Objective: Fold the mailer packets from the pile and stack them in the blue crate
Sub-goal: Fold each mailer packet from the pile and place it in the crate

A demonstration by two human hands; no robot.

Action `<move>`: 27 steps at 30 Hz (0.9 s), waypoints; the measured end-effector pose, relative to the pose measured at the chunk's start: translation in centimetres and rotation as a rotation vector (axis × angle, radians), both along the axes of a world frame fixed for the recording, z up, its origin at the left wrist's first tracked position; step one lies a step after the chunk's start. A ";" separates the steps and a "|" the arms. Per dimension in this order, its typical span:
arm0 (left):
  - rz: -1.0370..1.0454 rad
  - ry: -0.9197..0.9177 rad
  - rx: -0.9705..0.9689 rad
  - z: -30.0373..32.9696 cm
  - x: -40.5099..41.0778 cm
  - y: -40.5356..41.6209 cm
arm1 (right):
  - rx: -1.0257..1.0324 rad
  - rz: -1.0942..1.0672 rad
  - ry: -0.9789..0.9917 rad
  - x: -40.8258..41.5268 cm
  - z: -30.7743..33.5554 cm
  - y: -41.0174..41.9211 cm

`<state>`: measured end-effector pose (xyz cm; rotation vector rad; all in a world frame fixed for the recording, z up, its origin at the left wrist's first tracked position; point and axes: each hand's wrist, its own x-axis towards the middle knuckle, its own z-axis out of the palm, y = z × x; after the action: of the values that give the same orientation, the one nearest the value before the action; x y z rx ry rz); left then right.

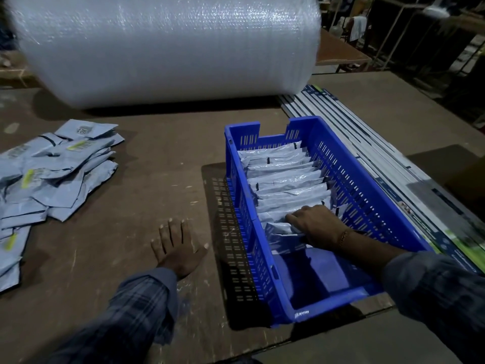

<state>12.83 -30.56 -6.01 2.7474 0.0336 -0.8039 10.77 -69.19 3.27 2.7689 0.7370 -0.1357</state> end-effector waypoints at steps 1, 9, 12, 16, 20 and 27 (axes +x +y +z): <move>0.001 0.001 -0.004 0.0 0.0 0.0 | -0.021 0.002 -0.013 0.3 -0.3 0.0; 0.007 -0.018 0.013 0.3 0.0 -0.2 | -0.101 -0.002 -0.096 1.8 -0.3 0.7; -0.003 -0.027 0.017 0.1 0.1 -0.2 | -0.129 -0.041 -0.066 1.6 0.9 0.9; -0.009 -0.018 0.024 -0.2 0.3 -0.1 | -0.172 -0.162 -0.065 1.3 2.1 0.9; -0.008 -0.029 0.011 -0.5 0.3 0.1 | -0.230 -0.199 -0.094 0.8 2.2 1.0; -0.014 -0.040 0.011 -0.8 0.5 0.3 | -0.204 -0.232 -0.129 0.7 3.0 1.2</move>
<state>13.35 -30.27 -6.85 2.7758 0.0113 -0.7542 11.45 -67.98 6.32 2.6283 0.3476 -0.0720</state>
